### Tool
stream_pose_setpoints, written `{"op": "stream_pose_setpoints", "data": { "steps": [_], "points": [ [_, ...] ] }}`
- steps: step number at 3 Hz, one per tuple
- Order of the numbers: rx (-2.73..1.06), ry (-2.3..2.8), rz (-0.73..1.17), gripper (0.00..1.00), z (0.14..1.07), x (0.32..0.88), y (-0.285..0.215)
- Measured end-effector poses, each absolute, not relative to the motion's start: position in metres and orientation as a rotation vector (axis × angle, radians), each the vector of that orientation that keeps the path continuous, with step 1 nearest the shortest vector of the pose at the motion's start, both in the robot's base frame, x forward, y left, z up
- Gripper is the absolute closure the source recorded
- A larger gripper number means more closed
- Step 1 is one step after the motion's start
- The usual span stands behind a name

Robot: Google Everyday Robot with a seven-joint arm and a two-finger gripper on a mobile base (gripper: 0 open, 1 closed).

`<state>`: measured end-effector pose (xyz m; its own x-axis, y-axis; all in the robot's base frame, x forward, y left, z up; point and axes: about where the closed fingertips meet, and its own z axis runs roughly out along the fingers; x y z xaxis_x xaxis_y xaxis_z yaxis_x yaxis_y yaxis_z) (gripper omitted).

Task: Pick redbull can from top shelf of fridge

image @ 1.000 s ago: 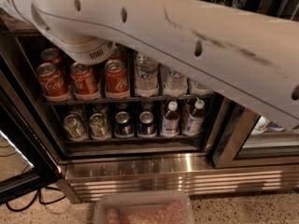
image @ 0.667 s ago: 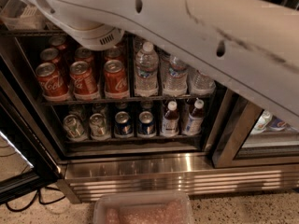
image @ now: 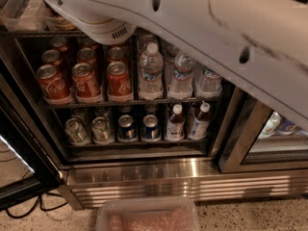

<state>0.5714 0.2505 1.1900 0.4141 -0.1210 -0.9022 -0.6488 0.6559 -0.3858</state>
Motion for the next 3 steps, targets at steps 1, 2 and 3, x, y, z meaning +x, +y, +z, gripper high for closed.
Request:
{"op": "stream_pose_setpoints", "data": {
  "steps": [1,2,3],
  "points": [
    [-0.824,1.128,0.400,1.00,1.187,0.564,0.250],
    [-0.839,1.186,0.442,1.00,1.168,0.539,0.243],
    [-0.851,1.272,0.470,1.00,1.143,0.501,0.222]
  ]
}}
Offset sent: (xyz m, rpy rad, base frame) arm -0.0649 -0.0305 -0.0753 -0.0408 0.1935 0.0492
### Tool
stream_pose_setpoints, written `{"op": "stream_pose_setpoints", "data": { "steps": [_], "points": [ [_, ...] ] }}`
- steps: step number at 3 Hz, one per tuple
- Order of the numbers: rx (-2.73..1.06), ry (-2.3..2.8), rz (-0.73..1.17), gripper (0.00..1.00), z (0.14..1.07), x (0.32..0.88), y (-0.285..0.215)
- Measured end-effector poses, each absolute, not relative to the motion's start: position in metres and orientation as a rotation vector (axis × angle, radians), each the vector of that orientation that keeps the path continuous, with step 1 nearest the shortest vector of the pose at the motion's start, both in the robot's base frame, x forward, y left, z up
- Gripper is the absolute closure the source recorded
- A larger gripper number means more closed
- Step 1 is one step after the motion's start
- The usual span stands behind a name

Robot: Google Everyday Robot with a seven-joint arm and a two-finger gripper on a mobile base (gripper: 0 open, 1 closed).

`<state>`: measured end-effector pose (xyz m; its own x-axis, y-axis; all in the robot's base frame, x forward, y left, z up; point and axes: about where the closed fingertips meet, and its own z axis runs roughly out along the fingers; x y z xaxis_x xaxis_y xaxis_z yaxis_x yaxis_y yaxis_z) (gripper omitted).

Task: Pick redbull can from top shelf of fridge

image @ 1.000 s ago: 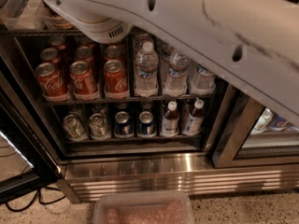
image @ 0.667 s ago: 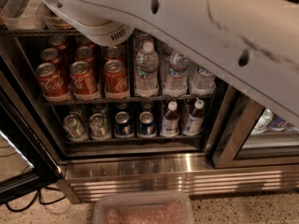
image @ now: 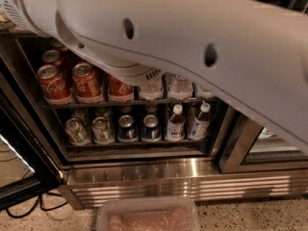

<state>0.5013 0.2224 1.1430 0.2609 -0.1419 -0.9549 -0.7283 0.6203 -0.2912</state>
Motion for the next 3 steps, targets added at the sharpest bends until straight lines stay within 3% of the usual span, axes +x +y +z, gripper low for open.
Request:
{"op": "stream_pose_setpoints", "data": {
  "steps": [2,3],
  "points": [
    [-0.869,1.367,0.433,1.00,1.128,0.451,0.165],
    [-0.872,1.366,0.430,1.00,1.129,0.449,0.164]
  ]
}}
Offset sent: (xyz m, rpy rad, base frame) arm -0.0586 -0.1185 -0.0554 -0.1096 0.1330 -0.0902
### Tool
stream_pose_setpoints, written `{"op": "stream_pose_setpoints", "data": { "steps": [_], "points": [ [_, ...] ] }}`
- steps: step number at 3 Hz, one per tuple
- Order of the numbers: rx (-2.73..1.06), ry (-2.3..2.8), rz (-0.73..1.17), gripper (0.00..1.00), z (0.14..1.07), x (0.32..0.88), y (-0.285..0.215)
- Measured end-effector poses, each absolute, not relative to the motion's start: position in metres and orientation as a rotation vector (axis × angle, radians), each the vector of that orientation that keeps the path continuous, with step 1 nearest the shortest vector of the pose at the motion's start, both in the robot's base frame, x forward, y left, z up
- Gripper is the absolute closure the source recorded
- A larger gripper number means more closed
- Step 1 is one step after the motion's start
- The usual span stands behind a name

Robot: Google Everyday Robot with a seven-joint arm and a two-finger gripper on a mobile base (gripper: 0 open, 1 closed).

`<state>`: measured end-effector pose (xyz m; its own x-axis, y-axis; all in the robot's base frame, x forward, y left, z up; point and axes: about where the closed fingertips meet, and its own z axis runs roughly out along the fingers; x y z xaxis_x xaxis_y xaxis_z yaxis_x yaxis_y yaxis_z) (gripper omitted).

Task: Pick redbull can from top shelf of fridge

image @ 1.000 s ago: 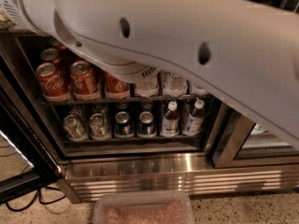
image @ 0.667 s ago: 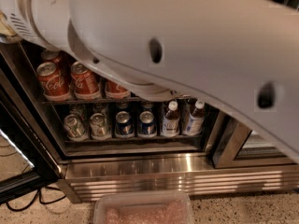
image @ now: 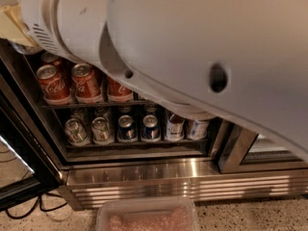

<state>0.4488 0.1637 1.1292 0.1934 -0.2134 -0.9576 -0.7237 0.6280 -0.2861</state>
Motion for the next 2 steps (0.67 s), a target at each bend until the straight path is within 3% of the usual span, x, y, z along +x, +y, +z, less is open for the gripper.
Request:
{"op": "stream_pose_setpoints", "data": {
  "steps": [2],
  "points": [
    [-0.872,1.366,0.430,1.00,1.1292,0.4488,0.1637]
  ]
}}
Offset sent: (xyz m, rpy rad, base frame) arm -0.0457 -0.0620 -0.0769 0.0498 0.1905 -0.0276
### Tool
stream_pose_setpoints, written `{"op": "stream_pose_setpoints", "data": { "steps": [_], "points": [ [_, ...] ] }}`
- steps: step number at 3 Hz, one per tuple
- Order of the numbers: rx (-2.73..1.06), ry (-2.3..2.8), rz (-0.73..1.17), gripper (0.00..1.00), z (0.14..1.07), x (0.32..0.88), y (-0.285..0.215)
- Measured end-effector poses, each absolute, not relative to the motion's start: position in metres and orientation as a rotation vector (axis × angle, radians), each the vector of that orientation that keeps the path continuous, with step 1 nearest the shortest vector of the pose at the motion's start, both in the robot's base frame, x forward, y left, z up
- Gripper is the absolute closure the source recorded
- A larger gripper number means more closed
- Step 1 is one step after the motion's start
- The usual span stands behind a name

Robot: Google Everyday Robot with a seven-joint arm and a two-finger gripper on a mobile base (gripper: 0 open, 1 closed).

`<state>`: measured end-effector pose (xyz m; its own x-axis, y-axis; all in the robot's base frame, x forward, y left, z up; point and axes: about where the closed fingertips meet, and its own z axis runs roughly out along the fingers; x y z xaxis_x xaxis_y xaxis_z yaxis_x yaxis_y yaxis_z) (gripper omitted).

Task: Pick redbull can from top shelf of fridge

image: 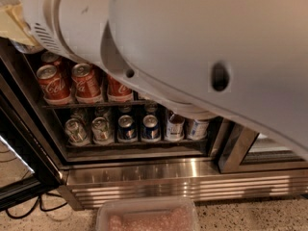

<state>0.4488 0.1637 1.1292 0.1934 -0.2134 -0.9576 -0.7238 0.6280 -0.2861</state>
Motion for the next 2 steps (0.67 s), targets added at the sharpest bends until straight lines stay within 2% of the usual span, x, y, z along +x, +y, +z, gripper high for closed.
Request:
{"op": "stream_pose_setpoints", "data": {
  "steps": [2],
  "points": [
    [-0.872,1.366,0.430,1.00,1.1292,0.4488,0.1637]
  ]
}}
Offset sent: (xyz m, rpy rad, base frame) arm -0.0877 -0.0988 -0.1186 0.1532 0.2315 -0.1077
